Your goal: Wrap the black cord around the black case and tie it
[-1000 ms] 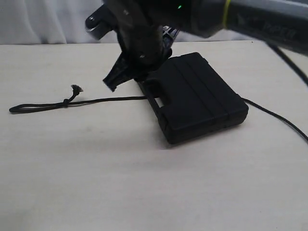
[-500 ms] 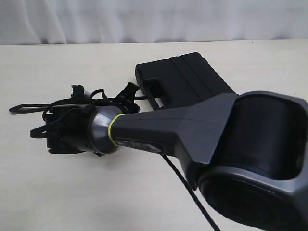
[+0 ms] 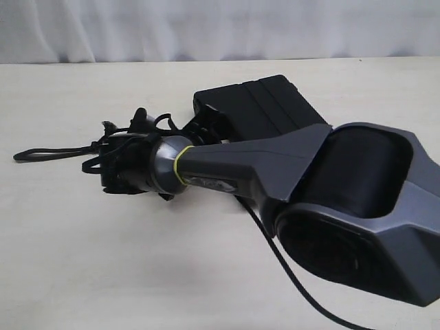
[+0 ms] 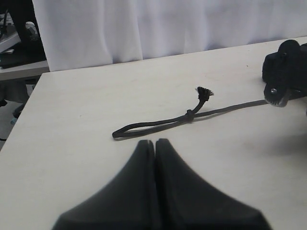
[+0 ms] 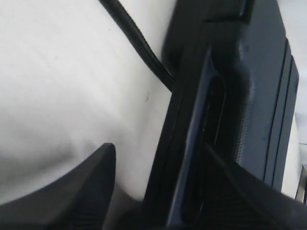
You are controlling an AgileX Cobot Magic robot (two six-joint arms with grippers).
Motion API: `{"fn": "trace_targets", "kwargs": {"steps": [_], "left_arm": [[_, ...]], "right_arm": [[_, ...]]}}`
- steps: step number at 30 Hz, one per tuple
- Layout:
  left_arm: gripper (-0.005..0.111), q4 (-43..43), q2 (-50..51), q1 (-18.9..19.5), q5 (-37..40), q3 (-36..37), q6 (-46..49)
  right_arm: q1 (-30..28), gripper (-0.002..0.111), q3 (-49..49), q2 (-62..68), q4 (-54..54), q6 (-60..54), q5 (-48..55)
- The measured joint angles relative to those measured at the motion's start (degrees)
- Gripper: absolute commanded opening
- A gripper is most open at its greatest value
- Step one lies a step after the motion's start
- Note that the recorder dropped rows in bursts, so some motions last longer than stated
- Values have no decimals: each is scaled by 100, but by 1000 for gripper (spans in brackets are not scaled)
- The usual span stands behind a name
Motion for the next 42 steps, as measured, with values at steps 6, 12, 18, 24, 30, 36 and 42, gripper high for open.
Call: {"fn": "trace_targets", "kwargs": {"steps": [6, 12, 18, 24, 30, 36, 42], "left_arm": [[0, 0, 0, 0, 0, 0, 0], [0, 0, 0, 0, 0, 0, 0], [0, 0, 0, 0, 0, 0, 0], [0, 0, 0, 0, 0, 0, 0], [0, 0, 0, 0, 0, 0, 0], [0, 0, 0, 0, 0, 0, 0], [0, 0, 0, 0, 0, 0, 0]], "right_arm": [[-215, 51, 0, 91, 99, 0, 0], [-229, 51, 0, 147, -88, 0, 0], [-246, 51, 0, 215, -221, 0, 0], [-318, 51, 0, 273, -424, 0, -23], [-318, 51, 0, 302, -574, 0, -23], [-318, 36, -23, 380, -711, -35, -21], [-329, 4, -23, 380, -685, -77, 18]]}}
